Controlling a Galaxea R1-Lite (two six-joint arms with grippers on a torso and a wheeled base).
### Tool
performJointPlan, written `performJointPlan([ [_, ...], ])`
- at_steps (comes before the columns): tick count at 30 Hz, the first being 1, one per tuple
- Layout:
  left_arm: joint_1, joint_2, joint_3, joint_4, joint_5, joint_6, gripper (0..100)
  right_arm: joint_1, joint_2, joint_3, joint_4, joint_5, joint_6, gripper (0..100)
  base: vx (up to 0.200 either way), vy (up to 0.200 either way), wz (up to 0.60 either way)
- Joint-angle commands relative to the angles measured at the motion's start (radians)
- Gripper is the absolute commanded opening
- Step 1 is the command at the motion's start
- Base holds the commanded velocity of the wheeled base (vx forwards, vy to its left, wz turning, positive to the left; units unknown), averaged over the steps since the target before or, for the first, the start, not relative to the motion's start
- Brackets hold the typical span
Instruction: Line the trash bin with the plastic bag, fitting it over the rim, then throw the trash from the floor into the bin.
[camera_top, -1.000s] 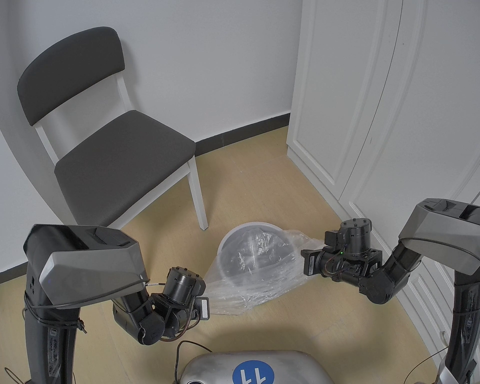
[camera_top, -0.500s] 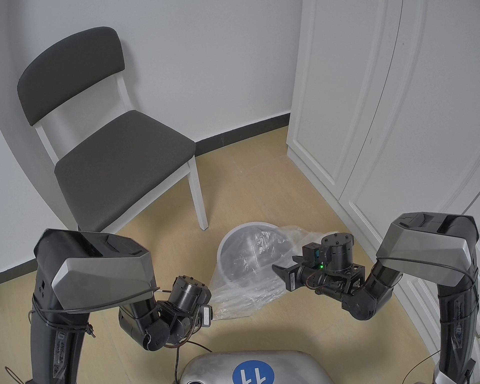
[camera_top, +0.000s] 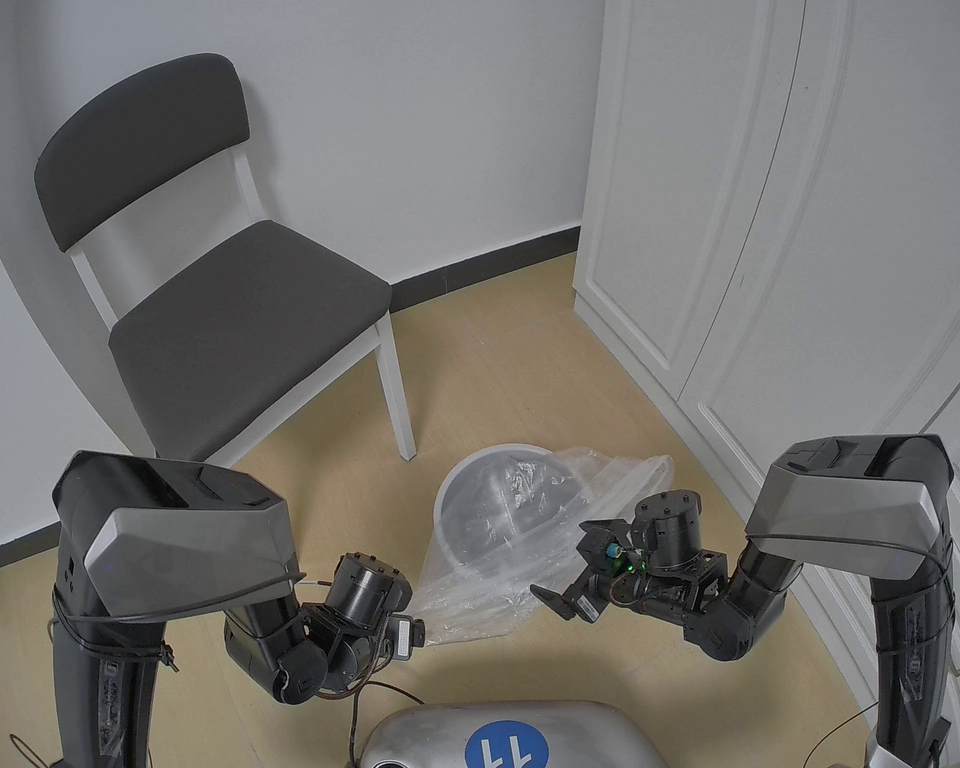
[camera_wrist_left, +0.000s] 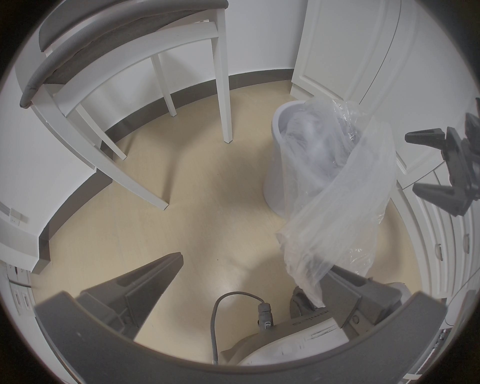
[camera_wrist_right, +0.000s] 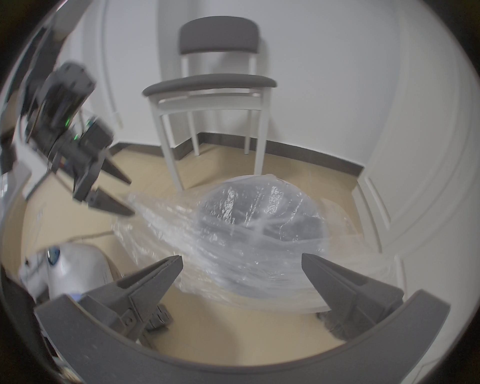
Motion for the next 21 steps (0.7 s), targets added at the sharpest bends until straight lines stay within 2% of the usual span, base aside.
performJointPlan([
  [1, 0.002, -0.005, 0.004, 0.000, 0.000, 0.003, 100, -0.052, -0.026, 0.077, -0.034, 0.093, -0.141, 100, 0.000, 0.000, 0.00],
  [4, 0.004, -0.004, 0.004, 0.000, 0.000, 0.004, 100, -0.056, -0.045, 0.109, -0.036, 0.133, -0.167, 100, 0.000, 0.000, 0.00],
  [8, 0.004, 0.001, 0.004, 0.000, 0.000, 0.009, 100, -0.056, -0.008, 0.100, -0.033, 0.135, -0.195, 100, 0.000, 0.000, 0.00],
  [21, -0.001, -0.005, 0.006, -0.002, 0.005, 0.009, 100, -0.055, 0.142, -0.078, 0.010, 0.123, -0.195, 100, 0.000, 0.000, 0.00],
])
